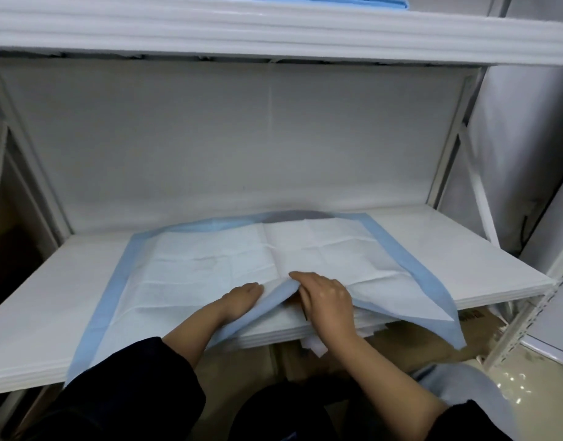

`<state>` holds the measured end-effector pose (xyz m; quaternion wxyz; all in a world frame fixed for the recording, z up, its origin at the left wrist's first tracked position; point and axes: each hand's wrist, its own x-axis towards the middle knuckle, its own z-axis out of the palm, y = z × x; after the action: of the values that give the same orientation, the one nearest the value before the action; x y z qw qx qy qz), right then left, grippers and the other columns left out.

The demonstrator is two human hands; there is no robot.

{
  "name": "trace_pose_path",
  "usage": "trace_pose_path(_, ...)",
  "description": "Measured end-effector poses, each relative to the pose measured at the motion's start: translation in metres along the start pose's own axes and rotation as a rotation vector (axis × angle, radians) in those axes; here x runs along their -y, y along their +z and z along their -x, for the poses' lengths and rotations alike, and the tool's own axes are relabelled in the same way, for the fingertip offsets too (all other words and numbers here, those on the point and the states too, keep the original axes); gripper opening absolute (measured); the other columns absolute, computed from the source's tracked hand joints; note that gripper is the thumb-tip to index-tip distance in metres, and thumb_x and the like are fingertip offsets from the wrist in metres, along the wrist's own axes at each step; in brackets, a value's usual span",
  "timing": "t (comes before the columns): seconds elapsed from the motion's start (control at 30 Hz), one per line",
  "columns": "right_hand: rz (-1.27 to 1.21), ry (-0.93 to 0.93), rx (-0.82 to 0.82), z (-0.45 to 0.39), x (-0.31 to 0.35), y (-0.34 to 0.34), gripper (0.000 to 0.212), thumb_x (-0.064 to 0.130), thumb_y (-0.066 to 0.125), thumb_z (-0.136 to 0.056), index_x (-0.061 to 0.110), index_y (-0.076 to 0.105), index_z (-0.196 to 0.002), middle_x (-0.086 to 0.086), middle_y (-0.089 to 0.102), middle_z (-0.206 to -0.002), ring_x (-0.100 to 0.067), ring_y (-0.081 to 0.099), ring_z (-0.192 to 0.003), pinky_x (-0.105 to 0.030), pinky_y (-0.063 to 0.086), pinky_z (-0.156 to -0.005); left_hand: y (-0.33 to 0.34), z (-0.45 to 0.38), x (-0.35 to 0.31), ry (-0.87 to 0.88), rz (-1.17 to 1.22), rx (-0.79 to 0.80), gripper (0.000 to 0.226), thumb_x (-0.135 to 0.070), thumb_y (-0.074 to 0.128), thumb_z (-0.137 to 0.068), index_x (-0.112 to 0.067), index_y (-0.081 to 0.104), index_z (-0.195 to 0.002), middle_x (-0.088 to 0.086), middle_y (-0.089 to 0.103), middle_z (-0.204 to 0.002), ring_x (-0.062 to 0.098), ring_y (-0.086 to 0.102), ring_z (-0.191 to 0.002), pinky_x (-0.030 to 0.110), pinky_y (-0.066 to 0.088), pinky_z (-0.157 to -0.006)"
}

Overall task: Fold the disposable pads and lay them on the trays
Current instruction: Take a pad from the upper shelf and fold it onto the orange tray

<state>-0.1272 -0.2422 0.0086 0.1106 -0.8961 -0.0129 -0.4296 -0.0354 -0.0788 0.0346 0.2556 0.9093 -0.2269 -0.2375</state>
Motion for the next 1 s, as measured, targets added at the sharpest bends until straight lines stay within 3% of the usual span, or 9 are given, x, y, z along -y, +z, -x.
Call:
trace_pose_path(0.13,-0.189,0.229,0.06,-0.038,0.002,-0.009,0.03,0.01,0.051,-0.093,0.02,0.067,-0.116,0.004,0.07,-0.11,-0.016,0.067,-0.094,-0.028,0.051,-0.077,-0.01,-0.005,-0.009,-0.026,0.323,-0.112,0.046,-0.034,0.02,-0.105,-0.014,0.035,-0.143,0.006,0.033,-0.151,0.019,0.037,-0.132,0.026,0.023,-0.103)
trace_pose_path(0.23,-0.328,0.362,0.061,-0.066,0.0,-0.016,0.03,0.013,0.046,-0.098,0.023,0.063,-0.12,0.006,0.069,-0.111,-0.012,0.064,-0.092,-0.02,0.045,-0.076,-0.013,-0.014,-0.016,-0.069,0.512,-0.164,0.047,-0.036,0.02,-0.104,-0.014,0.037,-0.142,0.007,0.038,-0.146,0.016,0.042,-0.119,0.024,0.025,-0.092)
trace_pose_path(0.33,-0.415,0.436,0.013,-0.094,-0.001,-0.023,0.03,0.013,0.044,-0.098,0.024,0.064,-0.117,0.005,0.07,-0.106,-0.012,0.062,-0.088,-0.025,0.047,-0.076,-0.011,-0.031,-0.026,-0.125,0.65,-0.248,0.05,-0.041,0.021,-0.103,-0.016,0.035,-0.144,0.007,0.038,-0.148,0.022,0.038,-0.133,0.029,0.027,-0.107)
trace_pose_path(0.43,-0.524,0.472,-0.023,-0.118,0.0,-0.031,0.031,0.012,0.043,-0.097,0.025,0.066,-0.114,0.007,0.07,-0.107,-0.011,0.063,-0.091,-0.027,0.05,-0.082,-0.007,-0.052,-0.033,-0.14,0.76,-0.34,0.052,-0.044,0.022,-0.101,-0.019,0.032,-0.146,0.006,0.037,-0.15,0.026,0.039,-0.133,0.04,0.027,-0.115)
trace_pose_path(0.53,-0.659,0.458,-0.05,-0.136,0.0,-0.041,0.033,0.008,0.042,-0.097,0.022,0.067,-0.112,0.012,0.067,-0.111,-0.002,0.06,-0.103,-0.015,0.046,-0.087,-0.002,-0.046,-0.053,-0.182,0.736,-0.453,0.047,-0.032,0.023,-0.103,-0.021,0.027,-0.148,0.006,0.035,-0.151,0.028,0.038,-0.134,0.04,0.027,-0.115)
trace_pose_path(0.63,-0.749,0.45,-0.1,-0.145,0.001,-0.05,0.033,0.004,0.042,-0.096,0.019,0.068,-0.11,0.011,0.068,-0.11,0.0,0.06,-0.105,-0.017,0.047,-0.091,0.01,-0.044,-0.064,-0.138,0.761,-0.521,0.048,-0.026,0.027,-0.102,-0.021,0.024,-0.149,0.006,0.033,-0.152,0.027,0.034,-0.137,0.041,0.024,-0.116)
trace_pose_path(0.8,-0.875,0.443,-0.175,-0.151,-0.003,-0.067,0.036,-0.002,0.039,-0.094,0.015,0.069,-0.106,0.009,0.07,-0.105,0.0,0.062,-0.101,-0.017,0.047,-0.09,0.018,-0.051,-0.071,-0.046,0.643,-0.366,0.068,-0.028,0.047,-0.096,-0.016,0.01,-0.152,0.008,0.015,-0.157,0.027,0.024,-0.142,0.035,0.026,-0.114)
trace_pose_path(0.9,-0.986,0.484,-0.192,-0.153,-0.013,-0.077,0.034,0.0,0.038,-0.097,0.014,0.068,-0.106,0.008,0.071,-0.104,-0.005,0.064,-0.101,-0.019,0.05,-0.089,0.0,-0.065,-0.066,-0.021,0.566,-0.268,0.079,-0.028,0.057,-0.089,-0.018,0.009,-0.151,0.011,0.02,-0.153,0.031,0.037,-0.133,0.044,0.039,-0.107)
trace_pose_path(1.0,-1.111,0.532,-0.2,-0.153,-0.024,-0.084,0.028,0.004,0.041,-0.099,0.014,0.067,-0.105,0.002,0.072,-0.103,-0.012,0.066,-0.103,-0.026,0.053,-0.09,-0.033,-0.085,-0.065,0.06,0.484,-0.336,0.079,-0.018,0.059,-0.085,-0.017,0.015,-0.15,0.013,0.026,-0.151,0.035,0.047,-0.126,0.05,0.043,-0.102)
